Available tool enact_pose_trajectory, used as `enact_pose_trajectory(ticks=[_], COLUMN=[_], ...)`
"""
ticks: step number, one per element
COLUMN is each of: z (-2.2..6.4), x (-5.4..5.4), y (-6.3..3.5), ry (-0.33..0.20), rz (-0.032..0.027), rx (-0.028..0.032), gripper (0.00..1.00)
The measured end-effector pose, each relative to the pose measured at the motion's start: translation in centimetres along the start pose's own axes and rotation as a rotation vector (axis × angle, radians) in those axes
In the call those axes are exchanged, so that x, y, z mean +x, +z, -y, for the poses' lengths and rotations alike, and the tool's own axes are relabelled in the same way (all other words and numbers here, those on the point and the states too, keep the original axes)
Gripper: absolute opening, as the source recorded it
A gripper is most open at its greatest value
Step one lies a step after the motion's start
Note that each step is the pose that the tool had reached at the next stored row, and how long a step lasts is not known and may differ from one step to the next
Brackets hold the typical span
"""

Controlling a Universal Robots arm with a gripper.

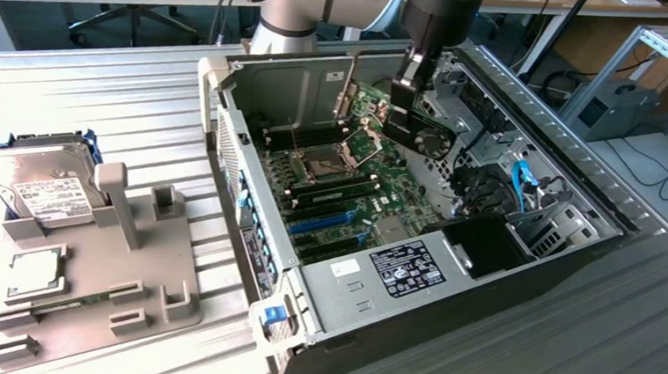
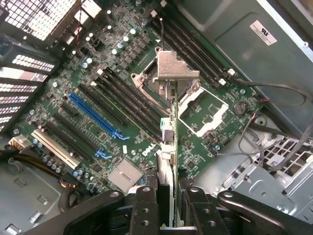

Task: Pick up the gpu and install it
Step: 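Insert the gpu into the slot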

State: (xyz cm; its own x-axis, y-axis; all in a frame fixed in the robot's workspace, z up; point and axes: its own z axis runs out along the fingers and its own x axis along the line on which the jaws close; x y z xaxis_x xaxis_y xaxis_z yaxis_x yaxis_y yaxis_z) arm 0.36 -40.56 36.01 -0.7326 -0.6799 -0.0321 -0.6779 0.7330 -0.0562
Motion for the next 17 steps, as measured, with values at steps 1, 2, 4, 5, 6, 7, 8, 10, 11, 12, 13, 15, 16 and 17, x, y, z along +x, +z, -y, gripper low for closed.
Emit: enact_pose_trajectory(ticks=[1, 2, 4, 5, 6, 7, 8, 10, 11, 12, 13, 15, 16, 17], z=[0.0, 0.01, 0.01, 0.01, 0.01, 0.01, 0.01, 0.02, 0.02, 0.02, 0.02, 0.02, 0.03, 0.03], x=[0.0, -0.01, -0.01, -0.01, -0.01, -0.02, -0.02, -0.02, -0.03, -0.03, -0.03, -0.03, -0.03, -0.03], y=[0.0, 0.01, 0.03, 0.03, 0.04, 0.05, 0.05, 0.07, 0.08, 0.09, 0.09, 0.11, 0.12, 0.12], ry=[-0.005, -0.012, -0.026, -0.031, -0.036, -0.042, -0.047, -0.061, -0.07, -0.078, -0.084, -0.097, -0.102, -0.107], rz=[0.0002, 0.0007, 0.0014, 0.0017, 0.0021, 0.0023, 0.0026, 0.0034, 0.0039, 0.0043, 0.0047, 0.0054, 0.0057, 0.006], rx=[-0.0001, -0.0003, -0.0009, -0.001, -0.0012, -0.0013, -0.0015, -0.002, -0.0022, -0.0025, -0.0027, -0.0031, -0.0033, -0.0034], gripper=[0.26, 0.26, 0.26, 0.26, 0.26, 0.26, 0.26, 0.26, 0.26, 0.26, 0.26, 0.26, 0.26, 0.26])
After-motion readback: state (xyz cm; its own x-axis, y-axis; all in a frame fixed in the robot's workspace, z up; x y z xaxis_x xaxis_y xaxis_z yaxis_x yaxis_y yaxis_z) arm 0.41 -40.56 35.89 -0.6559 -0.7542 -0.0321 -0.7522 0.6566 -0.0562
